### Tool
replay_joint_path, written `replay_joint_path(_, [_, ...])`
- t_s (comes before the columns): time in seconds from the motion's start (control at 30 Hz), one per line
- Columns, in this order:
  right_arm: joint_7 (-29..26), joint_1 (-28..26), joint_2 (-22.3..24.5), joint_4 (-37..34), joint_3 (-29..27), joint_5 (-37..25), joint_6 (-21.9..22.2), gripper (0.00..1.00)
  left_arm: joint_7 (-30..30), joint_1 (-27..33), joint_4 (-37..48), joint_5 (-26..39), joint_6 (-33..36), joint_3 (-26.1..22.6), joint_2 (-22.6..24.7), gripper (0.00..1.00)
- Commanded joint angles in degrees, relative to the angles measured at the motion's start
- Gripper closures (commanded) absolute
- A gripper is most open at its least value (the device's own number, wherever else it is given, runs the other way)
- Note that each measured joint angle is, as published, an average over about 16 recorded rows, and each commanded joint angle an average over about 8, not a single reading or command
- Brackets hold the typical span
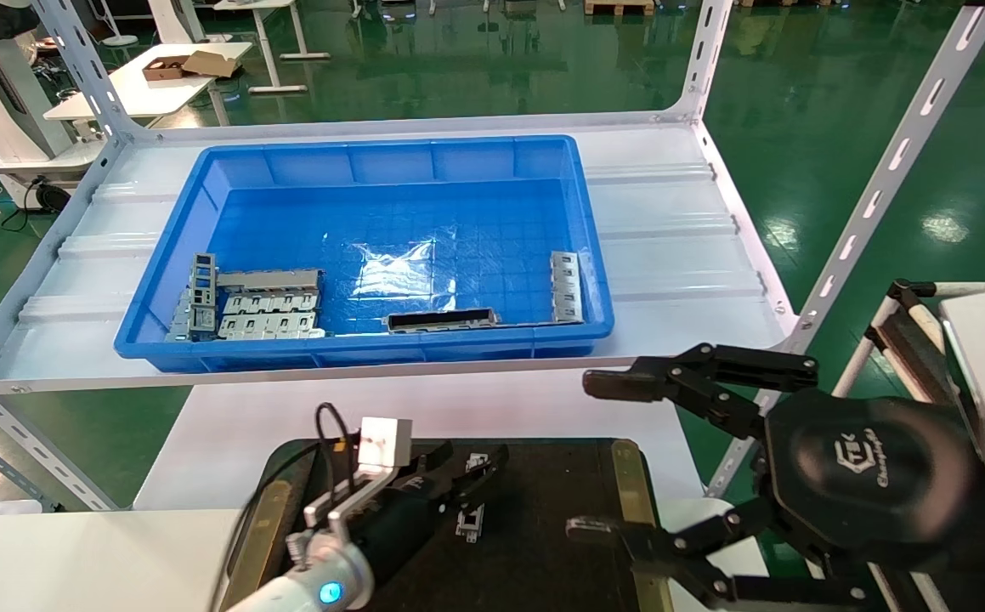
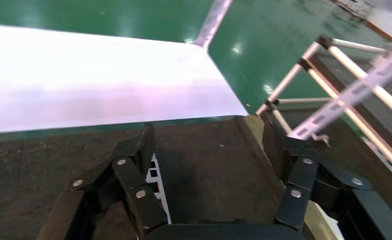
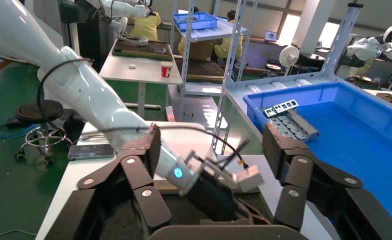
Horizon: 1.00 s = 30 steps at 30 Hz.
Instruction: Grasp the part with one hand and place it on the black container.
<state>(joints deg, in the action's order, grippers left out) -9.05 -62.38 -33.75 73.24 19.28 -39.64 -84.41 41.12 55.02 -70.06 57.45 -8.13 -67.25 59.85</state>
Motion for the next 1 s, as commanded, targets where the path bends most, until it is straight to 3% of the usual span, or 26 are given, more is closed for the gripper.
replay_joint_path(0.03, [0.0,0.0,0.0,0.0,0.0,0.0,0.0,0.0,0.31,-0.32,-3.26,1.33,1.71,0.8,-2.83,0.0])
replay_joint_path(0.43, [0.01,0.0,0.01,0.0,0.02,0.01,0.01,0.0,-4.98,-1.13,-7.45,1.81,22.46,10.18,-14.58,0.0])
replay_joint_path(0.77, [0.02,-0.01,0.01,0.0,0.03,0.02,0.01,0.0,-19.55,-3.41,-6.05,-8.84,42.03,21.56,-20.47,0.0])
replay_joint_path(1.0, [0.02,-0.01,0.02,0.0,0.04,0.03,0.02,0.0,-27.62,-5.49,-2.58,-15.66,49.92,27.47,-21.42,0.0])
